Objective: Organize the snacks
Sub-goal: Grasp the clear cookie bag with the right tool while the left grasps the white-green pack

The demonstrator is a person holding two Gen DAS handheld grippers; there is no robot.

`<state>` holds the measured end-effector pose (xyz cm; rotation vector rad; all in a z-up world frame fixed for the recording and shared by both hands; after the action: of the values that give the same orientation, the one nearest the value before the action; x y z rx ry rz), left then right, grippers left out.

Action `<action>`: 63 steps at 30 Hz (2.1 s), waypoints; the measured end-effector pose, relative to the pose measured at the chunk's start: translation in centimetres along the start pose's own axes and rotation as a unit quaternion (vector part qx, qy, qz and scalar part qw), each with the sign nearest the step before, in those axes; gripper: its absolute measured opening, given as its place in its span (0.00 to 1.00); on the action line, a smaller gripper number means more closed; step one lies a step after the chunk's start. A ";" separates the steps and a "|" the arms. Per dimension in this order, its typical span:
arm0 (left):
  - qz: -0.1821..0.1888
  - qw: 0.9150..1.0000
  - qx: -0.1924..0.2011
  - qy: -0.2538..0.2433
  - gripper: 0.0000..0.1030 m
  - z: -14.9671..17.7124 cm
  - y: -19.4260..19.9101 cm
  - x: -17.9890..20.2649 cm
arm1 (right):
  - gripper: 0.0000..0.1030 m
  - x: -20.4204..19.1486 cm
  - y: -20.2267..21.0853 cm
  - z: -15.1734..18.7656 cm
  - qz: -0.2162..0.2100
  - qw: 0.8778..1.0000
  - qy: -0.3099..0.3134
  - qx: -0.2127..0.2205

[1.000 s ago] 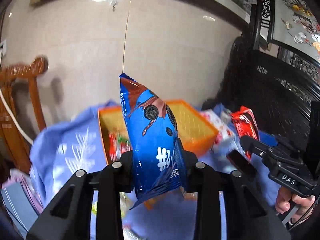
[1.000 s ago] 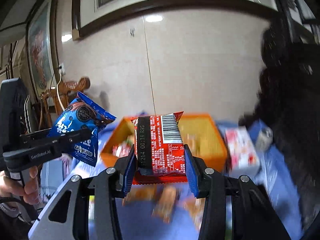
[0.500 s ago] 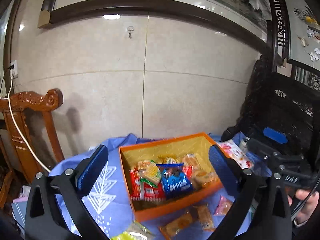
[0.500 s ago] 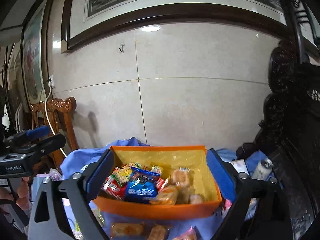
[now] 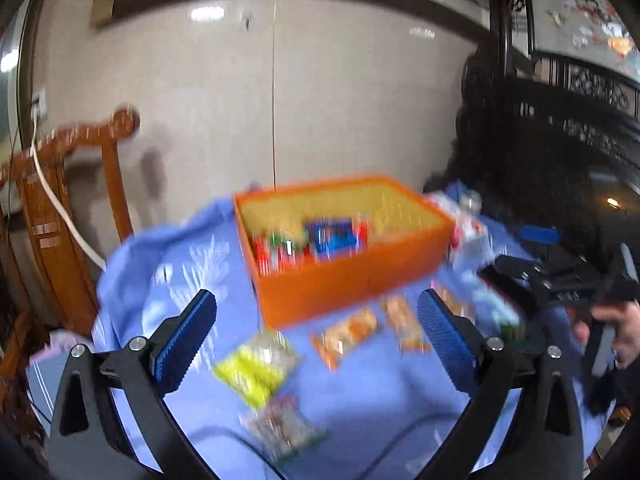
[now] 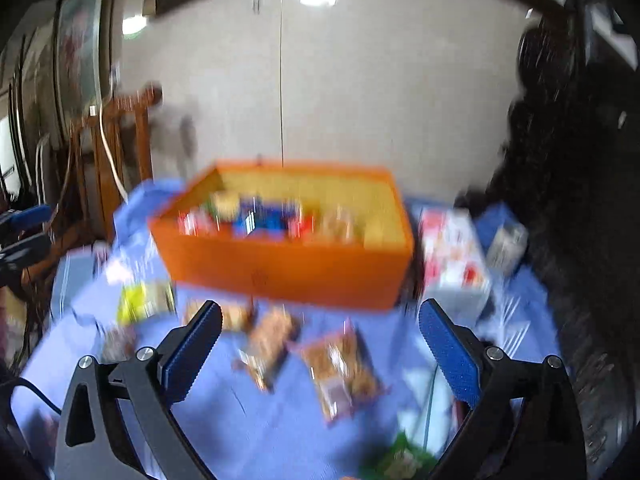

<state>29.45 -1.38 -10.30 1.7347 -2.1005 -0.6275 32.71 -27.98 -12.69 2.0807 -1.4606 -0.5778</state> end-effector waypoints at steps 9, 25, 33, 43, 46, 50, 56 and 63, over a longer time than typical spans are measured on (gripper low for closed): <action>-0.002 0.997 -0.064 0.050 0.96 7.8 -0.1 -2.7 | 0.94 1.9 -9.6 6.1 -0.020 0.990 0.032 -0.137; -0.017 0.986 -0.132 0.100 0.96 11.6 -3.9 -4.1 | 0.40 1.4 -10.8 8.6 -0.005 0.989 -0.008 -0.148; -0.021 0.976 -0.172 0.135 0.96 13.9 -6.4 -3.0 | 0.40 -1.9 -2.7 9.3 -0.014 0.994 -0.088 -0.070; -0.066 0.958 -0.209 0.183 0.96 15.8 -9.3 -3.6 | 0.40 -7.6 0.9 11.0 -0.042 0.994 -0.088 -0.055; -0.071 0.955 -0.216 0.191 0.96 16.3 -10.1 -3.6 | 0.40 -8.9 1.0 11.4 -0.053 0.993 -0.084 -0.058; -0.086 0.957 -0.211 0.178 0.96 16.2 -10.4 -3.4 | 0.40 -10.2 0.8 11.5 -0.067 0.993 -0.079 -0.063; -0.108 0.955 -0.206 0.186 0.96 16.6 -10.0 -4.2 | 0.40 -11.8 0.5 11.5 -0.083 0.992 -0.068 -0.068; -0.118 0.966 -0.194 0.123 0.61 16.3 -10.0 -3.0 | 0.40 -12.0 0.6 11.8 -0.079 0.992 -0.069 -0.072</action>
<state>29.78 1.91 -29.35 1.7392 -1.4992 -0.7838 21.17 -18.90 -20.89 2.0886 -1.2921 -0.8778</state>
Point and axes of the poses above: each gripper's, at about its wrist camera, not at the fingertips, and y roughly against the way its jaws point, x to its right, z to its underside, the point moved 8 cm from there along -y, roughly the way its jaws point, and after that the axes turned 5 degrees about -z, right-handed, at the moved point
